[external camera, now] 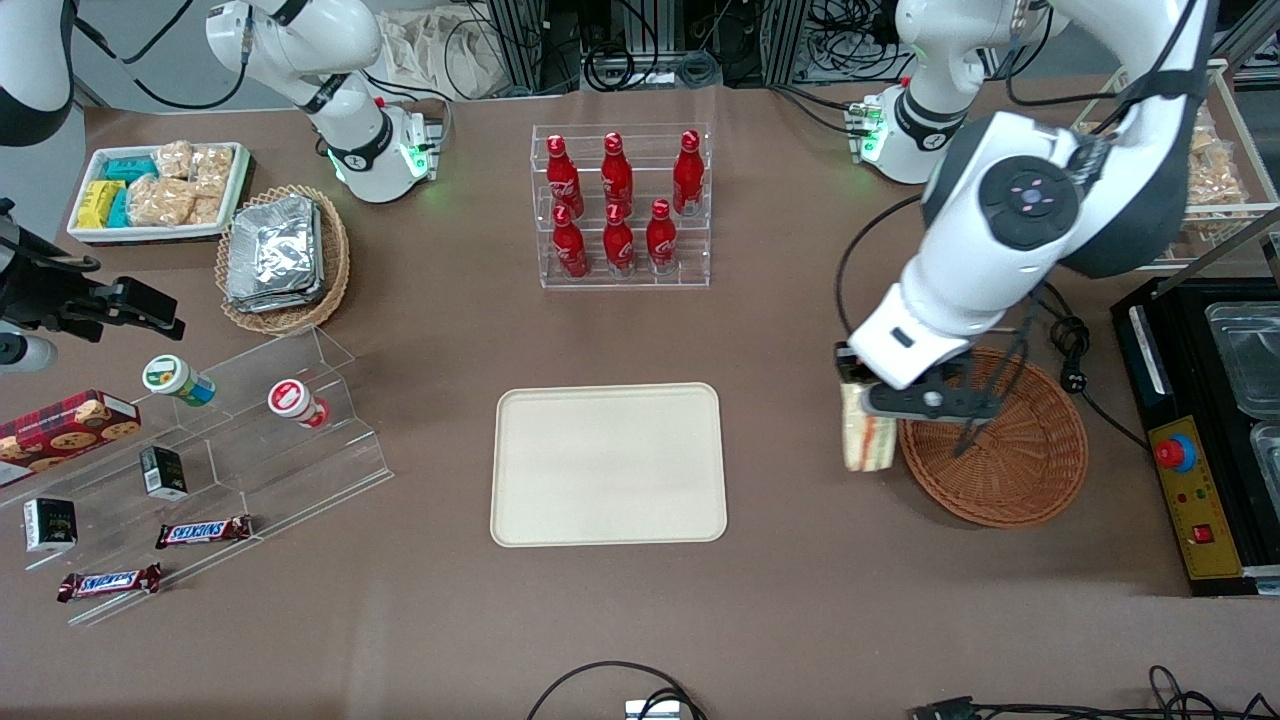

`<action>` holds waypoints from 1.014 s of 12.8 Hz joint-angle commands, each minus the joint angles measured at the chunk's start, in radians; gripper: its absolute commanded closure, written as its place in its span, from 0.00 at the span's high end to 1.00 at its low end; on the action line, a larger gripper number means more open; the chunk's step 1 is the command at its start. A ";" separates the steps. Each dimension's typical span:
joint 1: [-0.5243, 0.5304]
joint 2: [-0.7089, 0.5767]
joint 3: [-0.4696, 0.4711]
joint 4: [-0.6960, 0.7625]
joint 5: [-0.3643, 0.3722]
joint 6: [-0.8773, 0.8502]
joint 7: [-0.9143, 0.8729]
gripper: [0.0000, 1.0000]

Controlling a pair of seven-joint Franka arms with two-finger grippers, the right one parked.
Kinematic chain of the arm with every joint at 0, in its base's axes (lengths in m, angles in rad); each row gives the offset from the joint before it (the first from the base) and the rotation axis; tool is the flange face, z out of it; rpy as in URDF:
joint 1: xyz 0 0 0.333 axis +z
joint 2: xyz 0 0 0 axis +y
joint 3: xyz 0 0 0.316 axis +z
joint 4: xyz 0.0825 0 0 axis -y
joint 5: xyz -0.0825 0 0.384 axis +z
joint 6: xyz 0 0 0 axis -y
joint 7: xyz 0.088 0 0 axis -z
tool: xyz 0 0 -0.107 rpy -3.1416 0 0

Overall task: Place sandwich from basket to tray
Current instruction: 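Lift the sandwich and carry it with the left gripper to the tray, then lower the sandwich onto the tray and open the left gripper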

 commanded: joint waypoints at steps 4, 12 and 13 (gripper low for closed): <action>-0.204 0.276 0.002 0.261 0.093 -0.024 -0.215 0.13; -0.331 0.524 0.006 0.349 0.253 0.106 -0.324 0.14; -0.341 0.546 0.006 0.349 0.265 0.142 -0.350 0.14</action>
